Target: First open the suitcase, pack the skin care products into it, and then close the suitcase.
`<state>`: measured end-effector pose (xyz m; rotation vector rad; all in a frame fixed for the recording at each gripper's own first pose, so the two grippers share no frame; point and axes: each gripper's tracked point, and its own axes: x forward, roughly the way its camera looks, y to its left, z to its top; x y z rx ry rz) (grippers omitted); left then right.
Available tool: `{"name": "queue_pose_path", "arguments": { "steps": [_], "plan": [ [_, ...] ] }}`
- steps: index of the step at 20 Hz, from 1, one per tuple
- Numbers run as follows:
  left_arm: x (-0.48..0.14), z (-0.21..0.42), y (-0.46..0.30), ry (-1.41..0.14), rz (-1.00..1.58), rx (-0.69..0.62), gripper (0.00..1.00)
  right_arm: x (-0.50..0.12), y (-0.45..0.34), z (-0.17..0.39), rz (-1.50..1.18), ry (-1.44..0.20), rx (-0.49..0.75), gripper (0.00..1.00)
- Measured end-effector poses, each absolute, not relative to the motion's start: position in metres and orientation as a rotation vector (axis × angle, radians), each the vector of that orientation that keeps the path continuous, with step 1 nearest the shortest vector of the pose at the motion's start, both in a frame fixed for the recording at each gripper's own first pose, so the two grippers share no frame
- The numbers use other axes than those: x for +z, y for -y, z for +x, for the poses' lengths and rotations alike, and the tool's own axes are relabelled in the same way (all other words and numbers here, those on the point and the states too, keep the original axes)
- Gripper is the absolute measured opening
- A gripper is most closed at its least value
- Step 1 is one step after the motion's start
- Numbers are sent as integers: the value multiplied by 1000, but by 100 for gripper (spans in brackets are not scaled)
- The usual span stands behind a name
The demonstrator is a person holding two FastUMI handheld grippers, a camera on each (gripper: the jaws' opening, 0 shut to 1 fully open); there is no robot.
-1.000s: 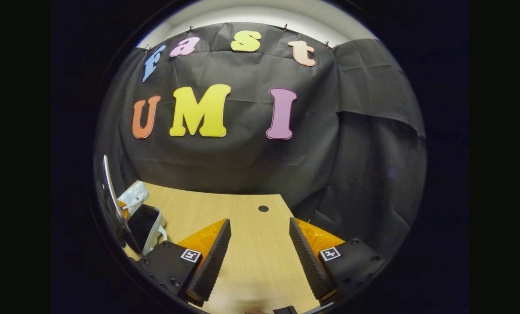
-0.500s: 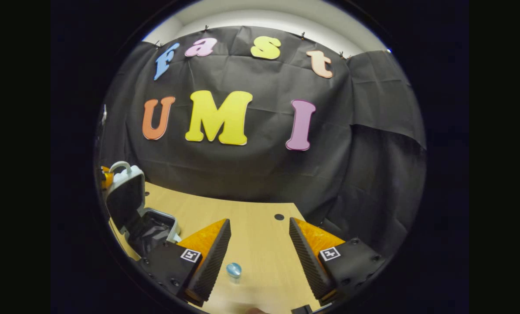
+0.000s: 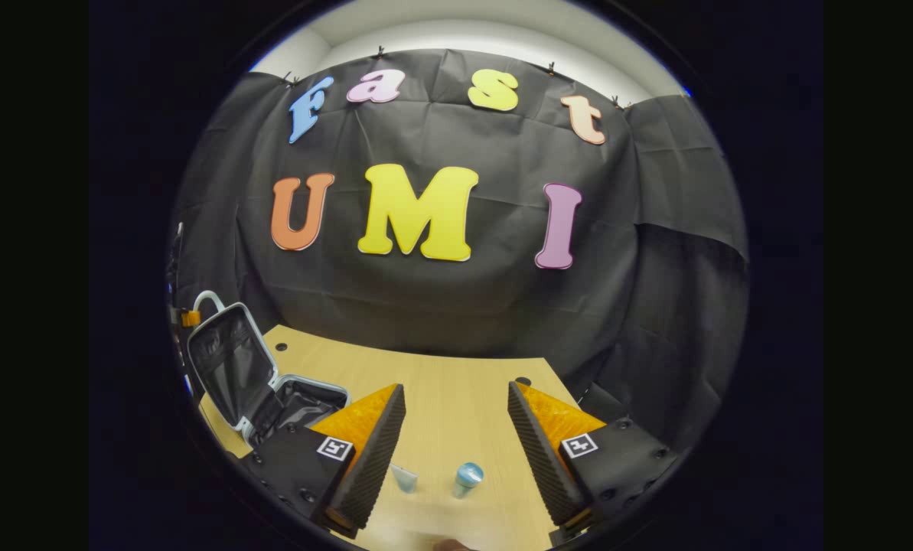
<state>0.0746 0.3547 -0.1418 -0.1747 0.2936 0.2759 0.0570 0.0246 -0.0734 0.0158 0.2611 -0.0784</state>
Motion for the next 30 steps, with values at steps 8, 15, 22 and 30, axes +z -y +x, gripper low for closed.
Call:
{"name": "queue_pose_path", "arguments": {
  "steps": [8, 15, 22, 30],
  "plan": [
    [-276, 60, -412, -472, -488, 364, 3, -75, -54, 46, -14, -280, -61, 80],
    [-318, 68, -429, -559, -517, 365, 10, -85, -49, 43, -7, -316, -92, 80],
    [-297, 78, -428, -534, -567, 317, 57, -81, -39, 44, 4, -294, -97, 80],
    [-169, 99, -317, -298, -408, 114, 98, -92, -7, 38, 34, -306, -105, 80]
  ]
}}
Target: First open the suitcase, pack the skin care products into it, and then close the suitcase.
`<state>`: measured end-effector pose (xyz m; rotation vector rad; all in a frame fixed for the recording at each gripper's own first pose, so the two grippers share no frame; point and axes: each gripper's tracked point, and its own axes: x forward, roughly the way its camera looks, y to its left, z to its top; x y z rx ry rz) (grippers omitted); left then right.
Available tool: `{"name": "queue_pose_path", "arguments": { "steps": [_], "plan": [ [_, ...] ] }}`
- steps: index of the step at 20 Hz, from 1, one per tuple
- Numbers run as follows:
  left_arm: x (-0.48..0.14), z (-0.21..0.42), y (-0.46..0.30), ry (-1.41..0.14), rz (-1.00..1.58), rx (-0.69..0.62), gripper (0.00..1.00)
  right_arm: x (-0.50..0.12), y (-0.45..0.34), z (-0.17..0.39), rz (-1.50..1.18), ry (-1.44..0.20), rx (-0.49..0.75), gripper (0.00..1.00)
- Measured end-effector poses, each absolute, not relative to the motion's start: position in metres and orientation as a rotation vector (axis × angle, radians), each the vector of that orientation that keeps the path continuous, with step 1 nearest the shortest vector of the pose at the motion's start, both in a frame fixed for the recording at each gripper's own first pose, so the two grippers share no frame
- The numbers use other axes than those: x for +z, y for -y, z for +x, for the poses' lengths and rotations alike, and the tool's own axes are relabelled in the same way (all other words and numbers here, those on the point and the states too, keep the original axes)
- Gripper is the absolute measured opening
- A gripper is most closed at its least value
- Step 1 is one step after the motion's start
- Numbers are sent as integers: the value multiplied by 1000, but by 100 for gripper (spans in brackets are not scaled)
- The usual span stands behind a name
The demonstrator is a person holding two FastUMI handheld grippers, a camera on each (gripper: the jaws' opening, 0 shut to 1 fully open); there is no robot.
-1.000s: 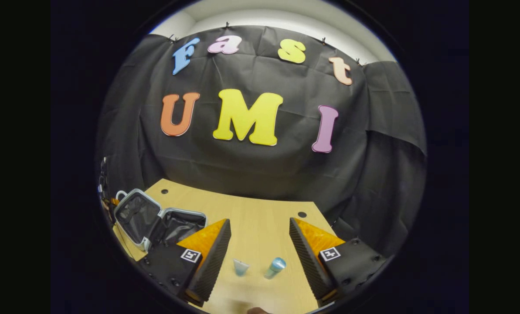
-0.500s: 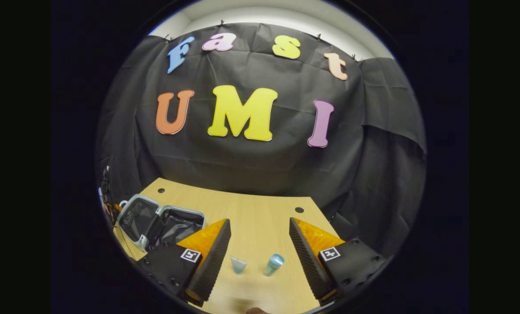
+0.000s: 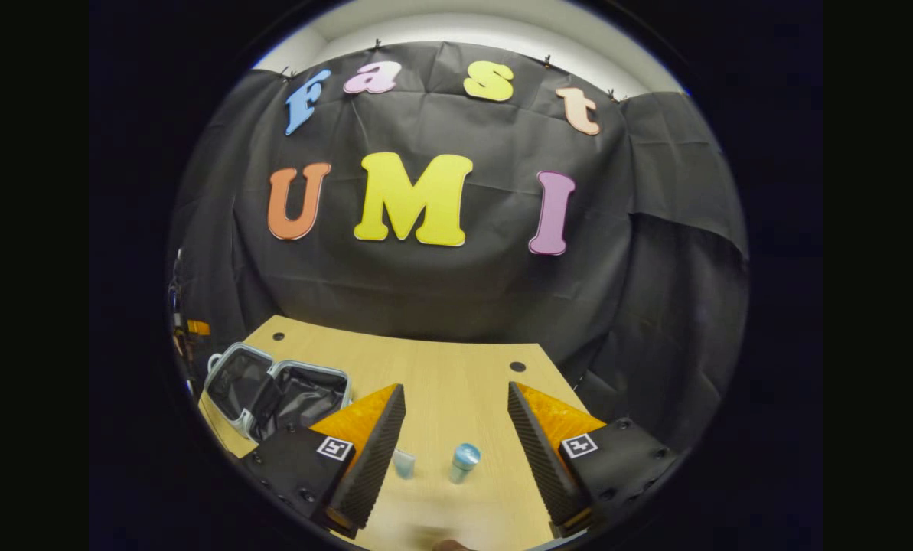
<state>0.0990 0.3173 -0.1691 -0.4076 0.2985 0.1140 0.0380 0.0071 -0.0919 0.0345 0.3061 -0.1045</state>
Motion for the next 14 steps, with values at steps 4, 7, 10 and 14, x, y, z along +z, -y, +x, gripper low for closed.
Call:
{"name": "queue_pose_path", "arguments": {
  "steps": [4, 7, 10, 14],
  "plan": [
    [-141, 90, -212, -270, -273, -2, 98, -100, 13, 33, 39, -313, -98, 80],
    [-137, 82, -132, -281, -224, -93, 98, -104, 32, 33, 37, -317, -94, 80],
    [-154, 68, -50, -311, -194, -180, 100, -111, 55, 32, 39, -321, -99, 80],
    [-195, 48, 36, -382, -120, -267, 98, -127, 87, 31, 25, -341, -92, 80]
  ]
}}
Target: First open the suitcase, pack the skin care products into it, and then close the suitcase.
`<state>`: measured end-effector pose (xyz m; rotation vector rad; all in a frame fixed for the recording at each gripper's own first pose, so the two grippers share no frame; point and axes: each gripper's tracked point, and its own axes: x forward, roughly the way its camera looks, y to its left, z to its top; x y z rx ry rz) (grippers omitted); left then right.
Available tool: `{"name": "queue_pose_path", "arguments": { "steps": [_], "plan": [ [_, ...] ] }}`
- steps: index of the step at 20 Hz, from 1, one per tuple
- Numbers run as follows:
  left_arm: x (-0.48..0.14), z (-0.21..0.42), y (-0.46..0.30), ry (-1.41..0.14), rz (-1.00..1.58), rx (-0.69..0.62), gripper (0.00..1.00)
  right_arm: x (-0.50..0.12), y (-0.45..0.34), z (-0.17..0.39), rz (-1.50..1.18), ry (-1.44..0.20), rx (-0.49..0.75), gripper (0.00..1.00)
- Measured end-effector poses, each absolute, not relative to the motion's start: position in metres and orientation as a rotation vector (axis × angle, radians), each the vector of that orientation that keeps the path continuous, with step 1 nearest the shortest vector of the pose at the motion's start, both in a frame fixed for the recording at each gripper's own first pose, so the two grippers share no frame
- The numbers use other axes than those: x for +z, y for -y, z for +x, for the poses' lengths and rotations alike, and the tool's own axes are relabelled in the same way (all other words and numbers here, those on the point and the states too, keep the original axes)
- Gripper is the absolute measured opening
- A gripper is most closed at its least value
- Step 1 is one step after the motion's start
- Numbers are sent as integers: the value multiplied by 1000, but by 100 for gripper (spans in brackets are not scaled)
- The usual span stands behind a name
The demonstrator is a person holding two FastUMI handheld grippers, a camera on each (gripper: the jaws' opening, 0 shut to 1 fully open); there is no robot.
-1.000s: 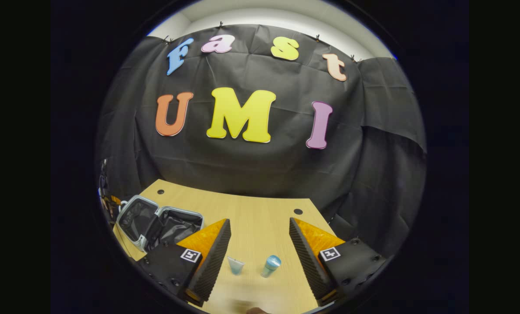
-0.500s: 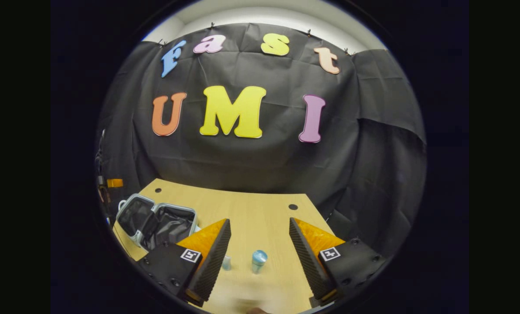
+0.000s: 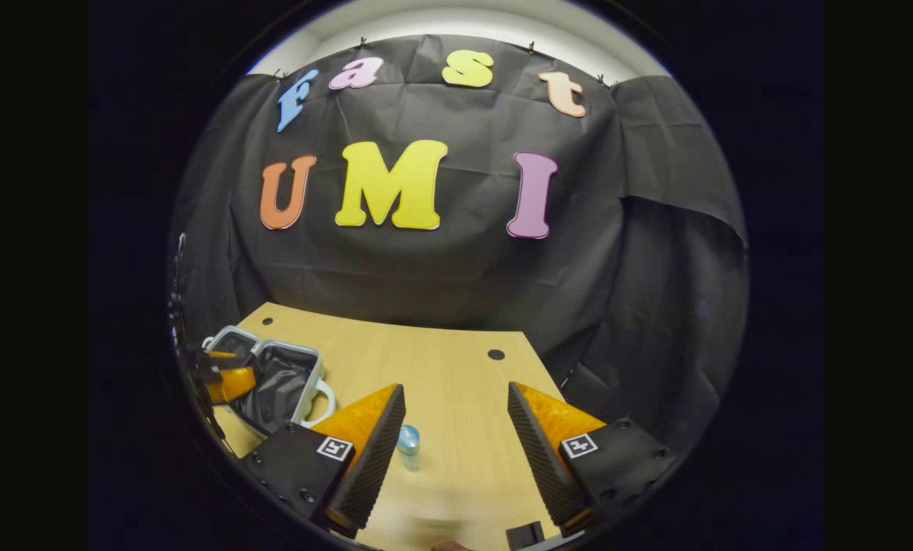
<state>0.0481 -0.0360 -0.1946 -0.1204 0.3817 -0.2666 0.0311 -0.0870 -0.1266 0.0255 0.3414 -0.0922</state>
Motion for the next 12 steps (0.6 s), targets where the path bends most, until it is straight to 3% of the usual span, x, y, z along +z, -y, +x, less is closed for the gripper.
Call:
{"name": "queue_pose_path", "arguments": {
  "steps": [9, 12],
  "plan": [
    [-300, 51, 149, -515, 27, -423, 98, -175, 144, 31, -39, -431, -52, 80],
    [-332, 70, 163, -542, 99, -403, 98, -190, 158, 31, -55, -455, -41, 80]
  ]
}}
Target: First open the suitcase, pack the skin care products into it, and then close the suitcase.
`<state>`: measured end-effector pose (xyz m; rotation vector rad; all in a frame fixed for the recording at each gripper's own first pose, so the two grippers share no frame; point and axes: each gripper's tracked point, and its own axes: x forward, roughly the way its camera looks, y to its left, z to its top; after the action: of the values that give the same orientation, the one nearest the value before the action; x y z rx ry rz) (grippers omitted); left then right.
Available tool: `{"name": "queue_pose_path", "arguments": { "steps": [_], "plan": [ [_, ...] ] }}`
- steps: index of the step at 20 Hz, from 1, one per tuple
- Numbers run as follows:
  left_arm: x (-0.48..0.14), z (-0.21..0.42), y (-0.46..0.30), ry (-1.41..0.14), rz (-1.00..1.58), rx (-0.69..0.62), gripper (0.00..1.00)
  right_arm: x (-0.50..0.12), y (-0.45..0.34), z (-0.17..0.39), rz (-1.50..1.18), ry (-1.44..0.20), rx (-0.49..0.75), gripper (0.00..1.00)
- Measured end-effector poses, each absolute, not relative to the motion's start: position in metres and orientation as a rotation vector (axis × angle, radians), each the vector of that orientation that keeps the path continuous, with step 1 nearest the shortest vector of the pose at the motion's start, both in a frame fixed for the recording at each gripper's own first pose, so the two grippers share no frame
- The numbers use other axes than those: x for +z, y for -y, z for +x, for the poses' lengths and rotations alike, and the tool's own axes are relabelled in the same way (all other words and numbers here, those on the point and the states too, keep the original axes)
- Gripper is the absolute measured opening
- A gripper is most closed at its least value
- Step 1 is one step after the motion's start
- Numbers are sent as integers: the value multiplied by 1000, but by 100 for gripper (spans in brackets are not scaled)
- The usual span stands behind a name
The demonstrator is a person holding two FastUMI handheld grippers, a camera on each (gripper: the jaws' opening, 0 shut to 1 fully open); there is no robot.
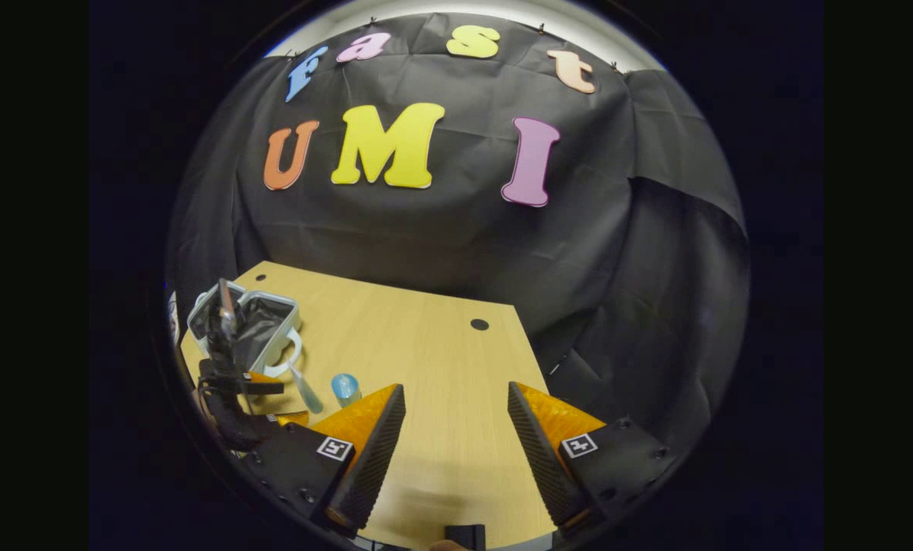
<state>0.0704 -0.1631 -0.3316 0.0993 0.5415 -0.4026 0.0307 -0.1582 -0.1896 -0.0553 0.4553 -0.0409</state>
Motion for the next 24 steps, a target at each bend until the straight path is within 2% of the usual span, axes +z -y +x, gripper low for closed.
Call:
{"name": "queue_pose_path", "arguments": {
  "steps": [5, 8, 11, 12, 18, 21, 24],
  "plan": [
    [-350, 101, 172, -582, 62, -346, 100, -209, 177, 30, -75, -498, -35, 80],
    [-346, 106, 185, -570, 27, -366, 83, -216, 179, 33, -81, -510, -27, 80],
    [-347, 99, 193, -608, 17, -406, 55, -223, 173, 36, -72, -520, -2, 80],
    [-344, 96, 192, -614, 8, -401, 50, -227, 170, 38, -74, -520, 11, 80],
    [-293, 50, 163, -637, 29, -313, 47, -274, 100, 38, -32, -559, 243, 80],
    [-264, 21, 129, -656, 23, -255, 47, -298, 63, 43, -6, -557, 303, 80],
    [-241, 6, 81, -665, 9, -171, 47, -323, 31, 55, 6, -566, 313, 80]
  ]
}}
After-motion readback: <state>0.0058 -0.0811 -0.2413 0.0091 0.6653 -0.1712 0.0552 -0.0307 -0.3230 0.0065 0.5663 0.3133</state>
